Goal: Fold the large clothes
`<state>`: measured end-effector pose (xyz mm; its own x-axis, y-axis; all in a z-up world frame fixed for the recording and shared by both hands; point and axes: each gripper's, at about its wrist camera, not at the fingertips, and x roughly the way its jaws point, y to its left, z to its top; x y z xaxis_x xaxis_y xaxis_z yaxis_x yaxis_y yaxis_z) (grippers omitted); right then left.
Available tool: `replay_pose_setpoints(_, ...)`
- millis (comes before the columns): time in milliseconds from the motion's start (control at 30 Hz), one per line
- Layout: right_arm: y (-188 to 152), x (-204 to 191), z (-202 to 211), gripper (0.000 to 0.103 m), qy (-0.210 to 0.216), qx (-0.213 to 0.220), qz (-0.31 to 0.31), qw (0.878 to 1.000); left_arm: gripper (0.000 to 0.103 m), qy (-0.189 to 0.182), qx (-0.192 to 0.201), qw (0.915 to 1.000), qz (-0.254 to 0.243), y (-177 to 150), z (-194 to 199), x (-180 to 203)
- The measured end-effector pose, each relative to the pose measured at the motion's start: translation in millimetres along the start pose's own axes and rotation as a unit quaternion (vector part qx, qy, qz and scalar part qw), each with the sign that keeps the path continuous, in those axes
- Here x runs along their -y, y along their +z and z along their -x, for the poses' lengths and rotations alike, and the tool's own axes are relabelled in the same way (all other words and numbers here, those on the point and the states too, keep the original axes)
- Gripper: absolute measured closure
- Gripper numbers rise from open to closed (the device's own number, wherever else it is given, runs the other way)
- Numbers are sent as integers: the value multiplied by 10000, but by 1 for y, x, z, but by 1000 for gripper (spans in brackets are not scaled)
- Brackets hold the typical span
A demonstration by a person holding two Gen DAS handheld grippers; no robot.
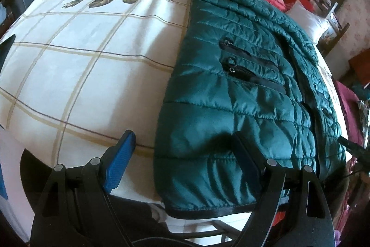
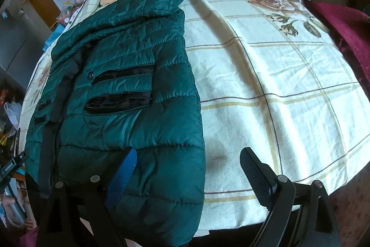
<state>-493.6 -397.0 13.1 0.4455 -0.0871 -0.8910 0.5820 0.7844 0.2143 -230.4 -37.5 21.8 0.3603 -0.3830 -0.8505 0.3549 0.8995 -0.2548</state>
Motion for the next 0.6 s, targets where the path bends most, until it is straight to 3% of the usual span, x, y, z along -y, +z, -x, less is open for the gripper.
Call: replay_pose_setpoints(600,-8,-24,-15,14,801,-338,365,9956,18,-250,-151,9994,-209,4,-9,17)
